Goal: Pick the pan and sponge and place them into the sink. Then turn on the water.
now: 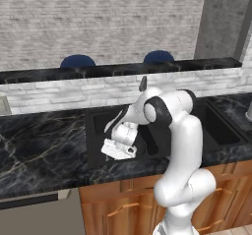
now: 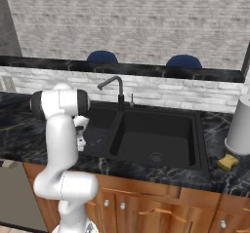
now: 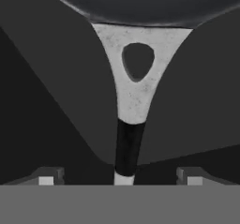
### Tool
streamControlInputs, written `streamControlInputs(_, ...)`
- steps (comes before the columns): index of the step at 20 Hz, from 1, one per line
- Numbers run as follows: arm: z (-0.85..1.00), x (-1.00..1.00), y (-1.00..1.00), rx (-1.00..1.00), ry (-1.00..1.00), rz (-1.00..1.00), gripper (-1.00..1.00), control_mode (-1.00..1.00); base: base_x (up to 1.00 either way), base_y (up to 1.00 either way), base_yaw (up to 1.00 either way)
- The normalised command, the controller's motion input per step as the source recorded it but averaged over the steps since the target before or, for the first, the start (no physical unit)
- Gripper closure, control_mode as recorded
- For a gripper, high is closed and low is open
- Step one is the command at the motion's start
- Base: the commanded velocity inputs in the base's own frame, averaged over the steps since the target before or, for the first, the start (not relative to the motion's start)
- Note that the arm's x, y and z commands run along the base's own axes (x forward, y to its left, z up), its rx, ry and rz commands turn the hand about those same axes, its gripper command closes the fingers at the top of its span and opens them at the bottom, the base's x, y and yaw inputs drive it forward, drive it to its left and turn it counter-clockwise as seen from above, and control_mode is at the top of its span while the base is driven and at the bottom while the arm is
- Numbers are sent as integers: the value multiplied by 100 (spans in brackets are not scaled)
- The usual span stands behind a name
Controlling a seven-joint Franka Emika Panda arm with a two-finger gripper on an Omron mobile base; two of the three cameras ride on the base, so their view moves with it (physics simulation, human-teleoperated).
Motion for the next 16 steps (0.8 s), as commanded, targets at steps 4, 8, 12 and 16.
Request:
streamControlInputs(4, 100, -1, 0, -7, 0, 0, -100, -100, 0, 0, 0)
streamControlInputs(8, 100, -15, 0, -13, 0, 0, -100, -100, 0, 0, 0)
streamControlInputs(12, 100, -17, 0, -20, -4, 0, -100, -100, 0, 0, 0)
streamControlInputs(16, 100, -19, -13, -18, -10, 4, -100, -100, 0, 0, 0)
